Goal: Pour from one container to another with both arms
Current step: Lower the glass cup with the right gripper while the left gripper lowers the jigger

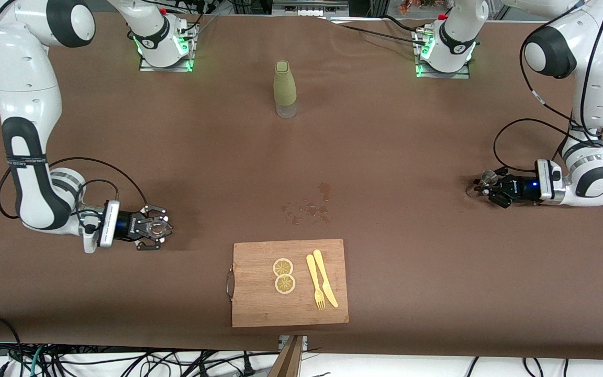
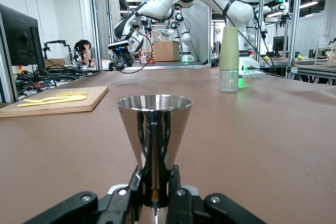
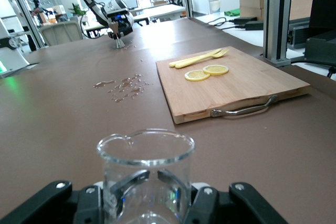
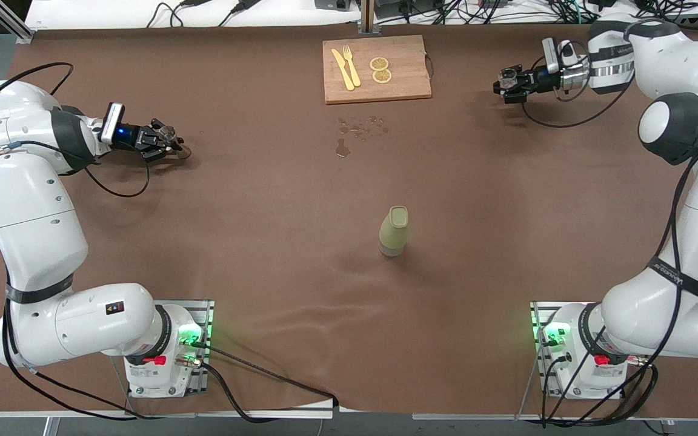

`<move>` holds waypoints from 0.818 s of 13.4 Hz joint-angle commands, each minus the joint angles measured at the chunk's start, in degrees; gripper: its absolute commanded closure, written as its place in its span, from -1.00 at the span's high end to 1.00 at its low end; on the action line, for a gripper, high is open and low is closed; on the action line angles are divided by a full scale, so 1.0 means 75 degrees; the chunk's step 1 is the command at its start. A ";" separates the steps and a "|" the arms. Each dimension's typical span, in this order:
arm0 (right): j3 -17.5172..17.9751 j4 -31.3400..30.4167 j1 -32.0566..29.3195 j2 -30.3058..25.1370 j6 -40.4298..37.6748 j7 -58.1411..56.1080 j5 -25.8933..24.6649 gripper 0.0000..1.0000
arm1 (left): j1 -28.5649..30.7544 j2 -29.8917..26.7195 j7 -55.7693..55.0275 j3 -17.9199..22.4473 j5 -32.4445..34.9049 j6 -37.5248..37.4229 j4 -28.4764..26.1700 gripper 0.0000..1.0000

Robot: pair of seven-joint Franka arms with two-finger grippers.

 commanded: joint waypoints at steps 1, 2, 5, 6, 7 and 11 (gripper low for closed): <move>0.0129 -0.0054 -0.0423 0.0221 -0.0331 -0.0516 -0.0349 -1.00 | -0.0022 0.0132 0.1728 0.0057 0.0239 0.0016 -0.0053 -1.00; 0.0129 -0.0054 -0.0540 0.0338 -0.0354 -0.0680 -0.0386 -1.00 | -0.0022 0.0167 0.1716 0.0069 0.0239 0.0121 -0.0053 0.13; 0.0129 -0.0054 -0.0647 0.0620 -0.0296 -0.0927 -0.0374 -1.00 | -0.0011 0.0179 0.1716 0.0103 0.0286 0.0426 -0.0065 1.00; 0.0129 -0.0043 -0.0659 0.0690 -0.0272 -0.0986 -0.0374 -1.00 | -0.0011 0.0168 0.1693 0.0104 0.0274 0.0508 -0.0053 1.00; 0.0129 -0.0054 -0.0659 0.0714 -0.0272 -0.0986 -0.0374 -0.97 | -0.0011 0.0168 0.1669 0.0162 0.0262 0.0578 -0.0053 1.00; 0.0129 -0.0066 -0.0752 0.0750 -0.0272 -0.0987 -0.0374 1.00 | -0.0092 0.0062 -0.0375 0.1307 0.0332 0.0695 0.0274 1.00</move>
